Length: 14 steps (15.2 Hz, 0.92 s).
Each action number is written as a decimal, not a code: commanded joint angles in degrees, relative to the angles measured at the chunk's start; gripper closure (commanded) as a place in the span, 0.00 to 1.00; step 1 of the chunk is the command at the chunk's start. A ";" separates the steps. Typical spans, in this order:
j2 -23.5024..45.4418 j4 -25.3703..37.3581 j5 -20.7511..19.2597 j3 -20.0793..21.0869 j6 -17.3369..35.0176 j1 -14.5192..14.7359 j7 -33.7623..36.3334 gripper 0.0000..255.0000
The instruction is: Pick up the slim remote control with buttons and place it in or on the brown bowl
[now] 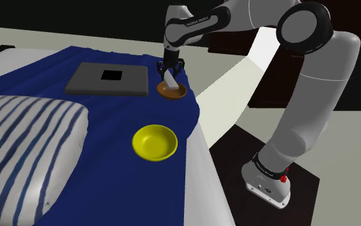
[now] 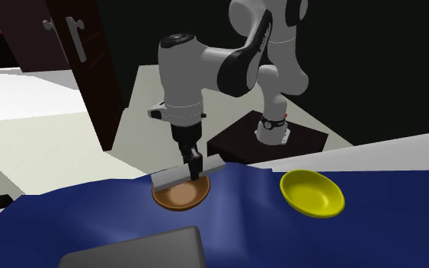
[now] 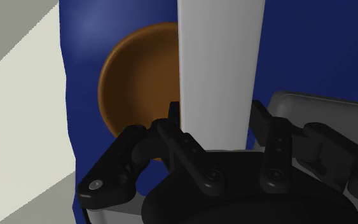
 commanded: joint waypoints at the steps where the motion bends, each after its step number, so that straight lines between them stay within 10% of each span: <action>1: -0.14 0.00 0.33 -0.90 -0.11 -1.79 -2.88 1.00; 14: 4.04 -3.67 -0.40 -1.70 7.68 -2.43 -3.83 1.00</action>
